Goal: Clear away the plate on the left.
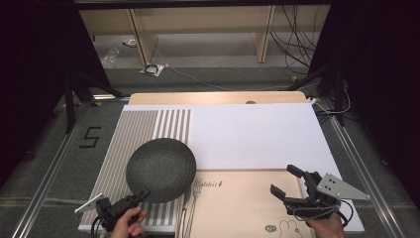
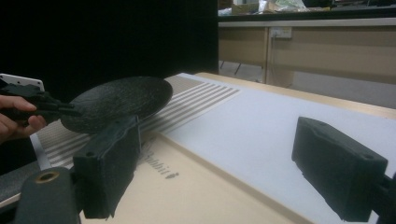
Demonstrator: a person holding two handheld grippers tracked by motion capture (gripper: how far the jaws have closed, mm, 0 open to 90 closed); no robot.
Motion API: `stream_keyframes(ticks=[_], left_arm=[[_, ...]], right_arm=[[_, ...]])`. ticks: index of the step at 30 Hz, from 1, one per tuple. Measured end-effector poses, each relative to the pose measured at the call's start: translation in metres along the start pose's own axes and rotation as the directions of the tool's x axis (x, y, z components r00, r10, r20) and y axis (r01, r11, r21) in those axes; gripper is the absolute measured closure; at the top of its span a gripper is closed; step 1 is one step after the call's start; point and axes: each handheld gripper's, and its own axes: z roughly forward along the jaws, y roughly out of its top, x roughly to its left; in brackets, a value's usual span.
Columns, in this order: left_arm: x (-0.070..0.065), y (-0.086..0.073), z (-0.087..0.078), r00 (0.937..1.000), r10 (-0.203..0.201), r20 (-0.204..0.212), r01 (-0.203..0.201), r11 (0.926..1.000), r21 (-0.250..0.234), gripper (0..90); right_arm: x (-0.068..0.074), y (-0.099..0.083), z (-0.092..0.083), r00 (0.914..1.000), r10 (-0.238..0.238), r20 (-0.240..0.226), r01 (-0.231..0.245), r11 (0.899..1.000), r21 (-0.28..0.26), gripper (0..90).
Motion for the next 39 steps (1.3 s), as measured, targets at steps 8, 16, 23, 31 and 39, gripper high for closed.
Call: stream_keyframes(ticks=[8,16,23,31,39], left_arm=[[-0.006,-0.010,0.009,0.9989,0.038,0.028,-0.040,0.9959,0.081,84.9],[-0.009,-0.022,0.019,0.9969,0.070,0.037,-0.075,0.9849,0.156,84.9],[-0.011,-0.034,0.028,0.9946,0.088,0.054,-0.098,0.9699,0.223,84.9],[-0.013,-0.048,0.038,0.9929,0.106,0.054,-0.117,0.9485,0.294,84.9],[-0.015,-0.059,0.047,0.9897,0.126,0.067,-0.142,0.9300,0.339,84.9]], right_arm=[[0.000,0.000,0.000,1.0000,0.001,0.001,-0.001,1.000,0.001,16.4],[0.000,0.000,0.000,1.0000,0.000,0.001,0.000,1.000,-0.001,16.4],[0.000,0.000,0.000,1.0000,0.001,0.003,-0.001,1.000,0.001,16.4],[-0.001,0.000,0.000,1.0000,0.001,0.003,-0.001,1.000,0.001,16.4],[-0.001,0.000,0.000,1.0000,0.001,0.003,-0.001,1.000,0.001,16.4]])
